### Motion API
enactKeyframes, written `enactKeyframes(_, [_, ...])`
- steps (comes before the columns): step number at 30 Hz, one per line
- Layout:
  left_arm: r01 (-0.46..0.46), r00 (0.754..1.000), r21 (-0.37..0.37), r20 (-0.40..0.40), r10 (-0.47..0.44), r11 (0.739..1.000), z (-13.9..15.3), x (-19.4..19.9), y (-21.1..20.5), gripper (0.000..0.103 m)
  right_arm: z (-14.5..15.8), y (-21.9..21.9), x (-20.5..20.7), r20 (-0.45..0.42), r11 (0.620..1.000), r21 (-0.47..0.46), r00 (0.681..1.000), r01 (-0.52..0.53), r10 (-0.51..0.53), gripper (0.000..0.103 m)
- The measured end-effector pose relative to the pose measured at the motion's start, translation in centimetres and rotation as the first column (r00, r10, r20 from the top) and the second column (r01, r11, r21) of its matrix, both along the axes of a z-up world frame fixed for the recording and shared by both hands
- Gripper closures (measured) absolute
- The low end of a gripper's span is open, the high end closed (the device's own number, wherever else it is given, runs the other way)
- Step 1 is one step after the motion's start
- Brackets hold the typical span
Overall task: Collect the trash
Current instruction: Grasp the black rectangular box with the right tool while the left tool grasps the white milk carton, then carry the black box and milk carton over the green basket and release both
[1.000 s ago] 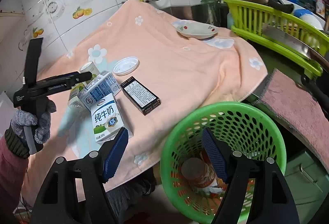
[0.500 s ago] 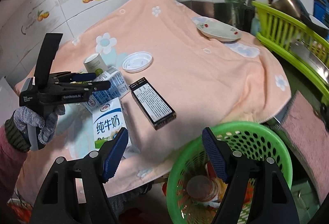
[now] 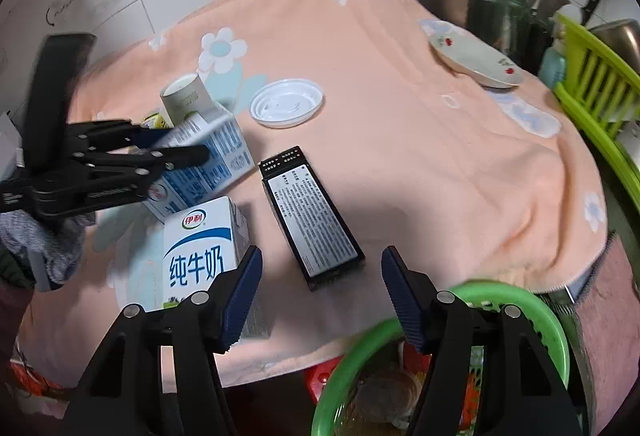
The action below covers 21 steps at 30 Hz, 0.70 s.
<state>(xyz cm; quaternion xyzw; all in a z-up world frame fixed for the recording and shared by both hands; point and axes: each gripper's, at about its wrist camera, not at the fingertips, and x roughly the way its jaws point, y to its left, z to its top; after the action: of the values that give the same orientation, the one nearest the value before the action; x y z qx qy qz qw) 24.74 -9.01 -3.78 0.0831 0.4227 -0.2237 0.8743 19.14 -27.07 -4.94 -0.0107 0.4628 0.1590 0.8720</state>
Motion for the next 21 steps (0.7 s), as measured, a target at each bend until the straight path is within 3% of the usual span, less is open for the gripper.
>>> enactKeyframes(7, [-0.025, 0.999, -0.076, 0.031, 0.028, 0.997, 2.3, -0.7, 1.8, 0.064, -1.3, 0.9, 2.0, -0.029, 0.998, 0.011, 0.998, -0.063, 0.064, 0.053])
enactKeyframes(21, [-0.037, 0.998, -0.112, 0.046, 0.042, 0.993, 3.5, -1.6, 3.9, 0.064, -3.1, 2.9, 5.1, -0.060, 0.985, -0.042, 0.985, -0.167, 0.164, 0.053])
